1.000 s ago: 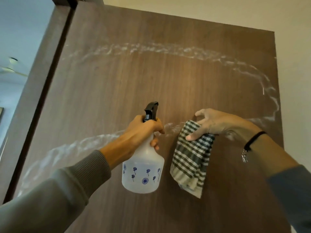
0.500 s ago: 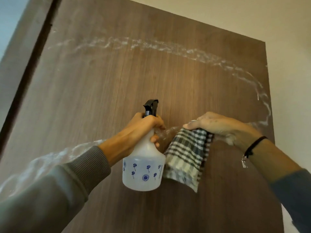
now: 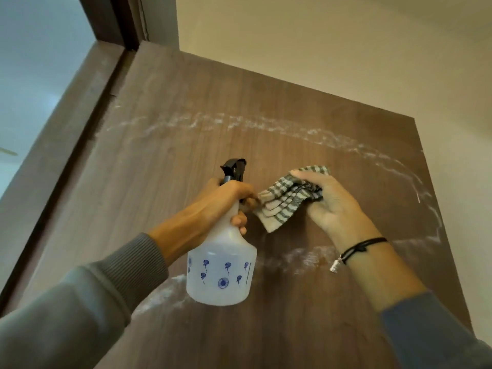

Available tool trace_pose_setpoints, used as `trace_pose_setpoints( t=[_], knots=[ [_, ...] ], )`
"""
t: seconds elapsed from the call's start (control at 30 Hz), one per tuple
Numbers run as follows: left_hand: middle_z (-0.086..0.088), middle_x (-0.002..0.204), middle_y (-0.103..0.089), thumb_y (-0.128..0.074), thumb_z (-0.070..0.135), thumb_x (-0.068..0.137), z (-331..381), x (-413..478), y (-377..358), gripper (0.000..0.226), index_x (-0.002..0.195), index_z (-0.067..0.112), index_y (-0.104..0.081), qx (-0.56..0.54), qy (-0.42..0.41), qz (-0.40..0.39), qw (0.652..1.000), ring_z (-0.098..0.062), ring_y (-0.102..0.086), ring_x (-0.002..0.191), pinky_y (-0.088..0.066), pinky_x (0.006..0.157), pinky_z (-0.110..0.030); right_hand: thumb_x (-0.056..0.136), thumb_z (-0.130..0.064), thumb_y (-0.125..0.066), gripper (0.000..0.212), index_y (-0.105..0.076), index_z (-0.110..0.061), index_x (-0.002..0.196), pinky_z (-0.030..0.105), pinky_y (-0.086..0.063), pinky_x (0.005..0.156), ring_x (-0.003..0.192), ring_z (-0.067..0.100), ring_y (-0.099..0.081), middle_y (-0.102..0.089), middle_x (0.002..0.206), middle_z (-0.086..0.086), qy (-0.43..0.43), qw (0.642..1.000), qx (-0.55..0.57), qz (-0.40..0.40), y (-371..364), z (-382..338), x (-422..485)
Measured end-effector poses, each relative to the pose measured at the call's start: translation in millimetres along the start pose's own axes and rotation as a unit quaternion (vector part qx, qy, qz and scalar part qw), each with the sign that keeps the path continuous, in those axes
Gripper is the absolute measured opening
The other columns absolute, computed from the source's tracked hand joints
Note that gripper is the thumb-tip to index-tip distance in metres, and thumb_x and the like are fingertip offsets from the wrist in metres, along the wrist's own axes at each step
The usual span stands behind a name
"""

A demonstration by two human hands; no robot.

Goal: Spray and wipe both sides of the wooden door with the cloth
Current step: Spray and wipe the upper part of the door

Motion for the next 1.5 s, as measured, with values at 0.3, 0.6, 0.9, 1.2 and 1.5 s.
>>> trace_pose_setpoints(
  t=[0.3,0.6,0.9,1.2,1.5],
  knots=[
    [-0.004,0.069,-0.059,-0.062,0.013,0.091,53.9,19.0,58.6,0.011,0.09,0.003,-0.056,0.021,-0.042,0.041,0.998,-0.012,-0.039,0.037,-0.05,0.046,-0.028,0.078,-0.026,-0.085,0.015,-0.072,-0.022,0.072,0.033,-0.059,0.065,0.07,0.017,-0.071,-0.073,0.074,-0.006,0.263,0.961,-0.067,0.051,-69.3,-25.4,4.5],
    [-0.003,0.075,-0.06,-0.066,0.027,0.093,115.7,39.5,138.3,0.024,0.076,0.015,-0.055,-0.031,-0.089,0.09,0.991,-0.007,-0.044,0.04,-0.048,0.044,-0.022,0.1,-0.04,-0.059,0.026,-0.063,-0.02,0.084,0.027,-0.05,0.064,0.072,0.01,-0.062,-0.066,0.079,-0.006,0.472,0.85,-0.211,0.103,-168.7,-73.7,10.9],
    [0.001,0.052,-0.045,-0.057,0.018,0.093,139.4,59.3,208.3,0.031,0.066,0.017,-0.044,0.011,-0.064,0.161,0.985,-0.007,-0.038,0.035,-0.045,0.041,-0.018,0.101,-0.034,-0.051,0.031,-0.068,-0.012,0.115,0.043,-0.047,0.102,0.101,0.026,-0.066,-0.073,0.107,0.005,0.595,0.709,-0.324,0.194,-257.2,-100.3,23.4],
    [-0.005,0.066,-0.057,-0.053,0.02,0.093,140.2,57.7,229.5,0.023,0.071,0.013,-0.05,-0.022,-0.076,0.073,0.994,-0.006,-0.036,0.034,-0.044,0.042,-0.018,0.107,-0.05,-0.021,0.066,-0.017,-0.014,0.161,0.049,0.009,0.124,0.157,0.021,0.005,-0.004,0.17,0.004,0.463,0.588,-0.658,-0.087,-374.2,7.8,81.1],
    [-0.005,0.066,-0.056,-0.052,0.019,0.091,149.8,59.0,253.8,0.024,0.068,0.013,-0.05,-0.011,-0.08,0.065,0.995,-0.006,-0.036,0.035,-0.043,0.041,-0.016,0.107,-0.04,-0.018,0.057,-0.024,-0.018,0.159,0.053,-0.002,0.124,0.156,0.023,-0.005,-0.013,0.169,0.002,0.429,0.599,-0.675,-0.033,-407.9,-32.0,132.3]
  ],
)
Point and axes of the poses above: each hand's wrist, its own x-axis towards the middle knuckle, its own y-axis out of the back of the hand, z = x × y, the point moved 9 cm from there along x, towards the middle knuckle
